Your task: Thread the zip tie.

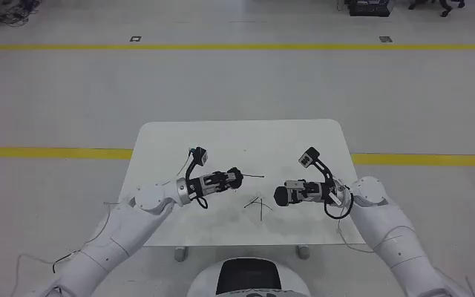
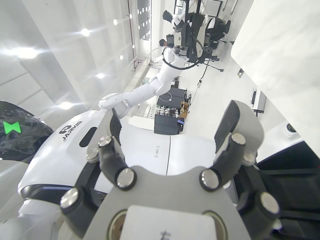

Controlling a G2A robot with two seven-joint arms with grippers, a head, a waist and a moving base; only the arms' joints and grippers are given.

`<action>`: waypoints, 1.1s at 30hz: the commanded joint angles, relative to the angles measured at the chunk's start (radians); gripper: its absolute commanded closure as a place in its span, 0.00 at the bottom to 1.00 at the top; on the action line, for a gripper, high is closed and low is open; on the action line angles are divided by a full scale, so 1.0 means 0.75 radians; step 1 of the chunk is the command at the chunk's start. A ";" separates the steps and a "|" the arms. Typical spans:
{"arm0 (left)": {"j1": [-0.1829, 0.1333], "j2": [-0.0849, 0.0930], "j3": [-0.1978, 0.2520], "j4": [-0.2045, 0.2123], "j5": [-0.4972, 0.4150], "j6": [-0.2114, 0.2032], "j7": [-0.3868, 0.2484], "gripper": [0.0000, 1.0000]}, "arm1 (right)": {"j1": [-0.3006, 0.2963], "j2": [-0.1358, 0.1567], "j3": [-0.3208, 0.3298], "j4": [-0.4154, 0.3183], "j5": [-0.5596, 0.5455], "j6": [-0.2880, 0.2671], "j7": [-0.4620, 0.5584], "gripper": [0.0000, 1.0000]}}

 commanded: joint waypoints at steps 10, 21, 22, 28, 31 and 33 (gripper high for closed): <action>0.018 -0.023 0.010 0.027 -0.240 0.021 -0.114 1.00 | 0.025 -0.025 -0.011 0.039 0.044 0.000 0.000 0.00; -0.007 -0.032 0.003 0.036 -0.176 0.000 -0.142 1.00 | 0.033 -0.041 -0.013 0.045 0.048 0.000 0.000 0.00; -0.005 -0.032 0.006 0.032 -0.171 0.010 -0.138 1.00 | 0.033 -0.041 -0.013 0.045 0.048 0.000 0.000 0.00; 0.004 -0.043 0.023 0.031 -0.234 0.060 -0.170 1.00 | 0.035 -0.051 -0.031 0.058 0.075 0.000 0.000 0.00; 0.007 -0.048 0.023 0.052 -0.269 0.055 -0.196 1.00 | 0.050 -0.059 -0.041 0.077 0.098 0.000 0.000 0.00; 0.003 -0.050 0.023 0.052 -0.259 0.027 -0.213 1.00 | 0.055 -0.063 -0.043 0.079 0.112 0.000 0.000 0.00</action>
